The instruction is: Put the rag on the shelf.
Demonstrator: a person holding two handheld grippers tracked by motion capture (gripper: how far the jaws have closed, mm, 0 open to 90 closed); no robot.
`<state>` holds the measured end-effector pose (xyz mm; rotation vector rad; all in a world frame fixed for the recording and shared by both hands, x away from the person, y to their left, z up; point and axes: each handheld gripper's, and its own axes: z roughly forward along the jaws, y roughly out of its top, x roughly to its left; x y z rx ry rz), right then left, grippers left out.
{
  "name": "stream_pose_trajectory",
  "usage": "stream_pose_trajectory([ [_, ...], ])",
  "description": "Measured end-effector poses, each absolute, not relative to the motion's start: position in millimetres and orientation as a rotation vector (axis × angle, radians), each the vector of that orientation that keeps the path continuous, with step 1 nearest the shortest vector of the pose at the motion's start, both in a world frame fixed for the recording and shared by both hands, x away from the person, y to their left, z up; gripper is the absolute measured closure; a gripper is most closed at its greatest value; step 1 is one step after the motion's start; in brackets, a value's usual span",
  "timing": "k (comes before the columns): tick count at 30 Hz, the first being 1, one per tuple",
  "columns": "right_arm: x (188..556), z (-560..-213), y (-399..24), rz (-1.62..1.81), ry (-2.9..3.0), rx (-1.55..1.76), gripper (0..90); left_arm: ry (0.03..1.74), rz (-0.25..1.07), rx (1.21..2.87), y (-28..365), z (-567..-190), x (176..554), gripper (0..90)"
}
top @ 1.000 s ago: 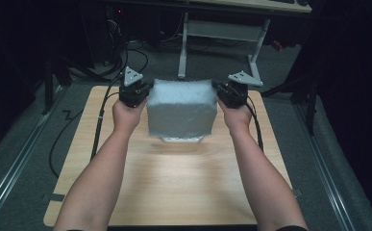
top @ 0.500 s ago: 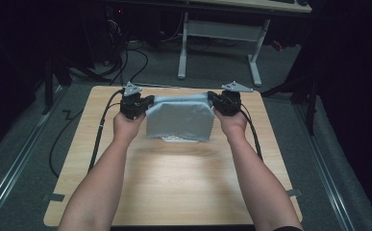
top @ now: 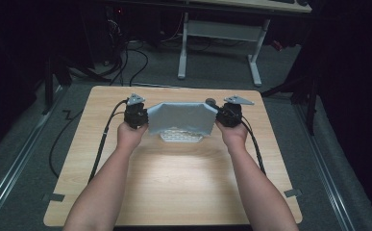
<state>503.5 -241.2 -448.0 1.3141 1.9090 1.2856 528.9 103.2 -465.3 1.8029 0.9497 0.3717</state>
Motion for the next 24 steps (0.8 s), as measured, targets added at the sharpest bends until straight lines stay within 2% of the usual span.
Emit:
stream_pose_trajectory([
  [12, 498.6, -464.6, -245.9, 1.284, 1.92, 1.349, 88.0, 0.963, 0.349, 1.819, 99.7, -481.9, 523.6, 89.6],
  [14, 498.6, -466.3, -245.3, 1.284, 1.915, 1.365, 85.3, 0.963, 0.343, 1.816, 100.4, -482.6, 522.5, 89.2],
  [21, 500.3, -465.7, -247.0, 1.289, 1.907, 1.371, 82.3, 0.969, 0.361, 1.82, 104.3, -481.1, 519.3, 86.1],
  [24, 499.7, -464.2, -246.5, 1.285, 1.909, 1.362, 78.7, 0.983, 0.36, 1.814, 108.4, -479.8, 519.4, 79.8],
])
